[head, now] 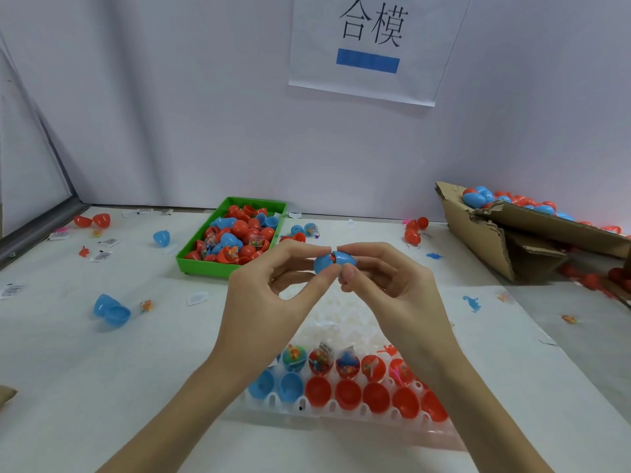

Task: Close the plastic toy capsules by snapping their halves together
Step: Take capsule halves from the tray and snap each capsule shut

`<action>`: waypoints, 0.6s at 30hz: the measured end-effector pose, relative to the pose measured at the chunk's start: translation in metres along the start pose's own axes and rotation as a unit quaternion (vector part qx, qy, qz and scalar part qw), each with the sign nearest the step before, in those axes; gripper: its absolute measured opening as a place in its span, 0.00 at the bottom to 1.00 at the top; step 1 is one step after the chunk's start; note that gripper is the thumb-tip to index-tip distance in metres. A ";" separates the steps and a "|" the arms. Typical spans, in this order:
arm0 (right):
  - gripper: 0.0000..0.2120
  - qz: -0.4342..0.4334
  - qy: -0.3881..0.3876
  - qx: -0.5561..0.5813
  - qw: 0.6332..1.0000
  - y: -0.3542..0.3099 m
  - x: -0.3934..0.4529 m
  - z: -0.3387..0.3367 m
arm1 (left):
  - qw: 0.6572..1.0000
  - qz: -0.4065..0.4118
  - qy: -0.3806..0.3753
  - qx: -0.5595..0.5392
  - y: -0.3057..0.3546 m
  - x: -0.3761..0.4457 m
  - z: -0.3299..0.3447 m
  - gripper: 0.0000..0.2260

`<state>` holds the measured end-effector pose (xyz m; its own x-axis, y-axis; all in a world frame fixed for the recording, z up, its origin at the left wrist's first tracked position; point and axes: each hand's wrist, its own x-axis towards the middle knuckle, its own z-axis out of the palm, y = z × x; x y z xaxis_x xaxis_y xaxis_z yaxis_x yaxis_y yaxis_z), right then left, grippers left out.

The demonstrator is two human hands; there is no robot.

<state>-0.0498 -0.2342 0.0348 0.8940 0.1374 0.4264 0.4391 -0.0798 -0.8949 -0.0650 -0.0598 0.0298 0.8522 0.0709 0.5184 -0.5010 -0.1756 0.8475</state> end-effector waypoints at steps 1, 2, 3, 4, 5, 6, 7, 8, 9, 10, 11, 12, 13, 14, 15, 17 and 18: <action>0.11 0.000 0.000 -0.001 1.000 0.000 0.000 0.001 | 1.000 -0.012 0.002 -0.017 0.000 0.000 0.001 0.11; 0.11 -0.001 0.000 -0.003 1.000 0.000 -0.001 0.002 | 0.999 -0.021 0.006 -0.028 -0.001 0.000 0.001 0.10; 0.11 -0.003 0.000 -0.006 1.000 0.000 -0.001 0.003 | 0.999 -0.028 0.011 -0.037 -0.002 0.000 0.001 0.07; 0.11 -0.006 -0.002 -0.009 1.000 0.001 -0.002 0.004 | 0.998 -0.036 0.014 -0.049 -0.003 0.001 0.001 0.05; 0.11 -0.009 -0.003 -0.011 1.000 0.001 -0.002 0.006 | 0.997 -0.049 0.015 -0.065 -0.003 0.002 0.000 0.04; 0.11 -0.011 -0.004 -0.011 1.000 0.001 -0.003 0.007 | 0.994 -0.069 0.013 -0.084 -0.004 0.003 -0.001 0.04; 0.12 -0.012 -0.003 -0.009 1.000 0.002 -0.003 0.008 | 0.990 -0.094 0.009 -0.106 -0.005 0.004 -0.002 0.05; 0.12 -0.011 -0.001 -0.007 1.000 0.002 -0.003 0.009 | 0.984 -0.121 0.002 -0.133 -0.006 0.005 -0.003 0.05; 0.12 -0.009 0.000 -0.003 1.000 0.003 -0.004 0.010 | 0.976 -0.147 -0.006 -0.159 -0.007 0.006 -0.003 0.05; 0.12 -0.008 0.000 -0.002 1.000 0.003 -0.004 0.011 | 0.970 -0.163 -0.010 -0.178 -0.007 0.007 -0.003 0.04; 0.12 -0.007 0.000 -0.003 1.000 0.004 -0.004 0.012 | 0.969 -0.167 -0.006 -0.182 -0.008 0.008 -0.003 0.04; 0.12 -0.006 0.001 -0.004 1.000 0.004 -0.005 0.012 | 0.972 -0.159 0.003 -0.172 -0.008 0.008 -0.004 0.05; 0.12 -0.005 0.003 -0.004 1.000 0.004 -0.005 0.013 | 0.976 -0.148 0.010 -0.157 -0.007 0.007 -0.004 0.09; 0.12 -0.004 0.008 -0.003 1.000 0.004 -0.005 0.012 | 0.980 -0.137 0.011 -0.146 -0.006 0.007 -0.004 0.11; 0.12 -0.004 0.013 -0.001 1.000 0.004 -0.005 0.012 | 0.982 -0.128 0.002 -0.142 -0.006 0.007 -0.005 0.13; 0.12 -0.005 0.023 0.007 1.000 0.002 -0.004 0.008 | 0.985 -0.110 -0.033 -0.127 -0.005 0.006 -0.006 0.14; 0.12 -0.006 0.025 0.011 1.000 0.001 -0.004 0.006 | 0.987 -0.102 -0.046 -0.113 -0.005 0.007 -0.007 0.15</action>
<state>-0.0530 -0.2289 0.0314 0.8921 0.0892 0.4430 0.4485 -0.0566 -0.8920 -0.0578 -0.0517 0.0296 0.9439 -0.0083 0.3301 -0.3291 0.0571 0.9426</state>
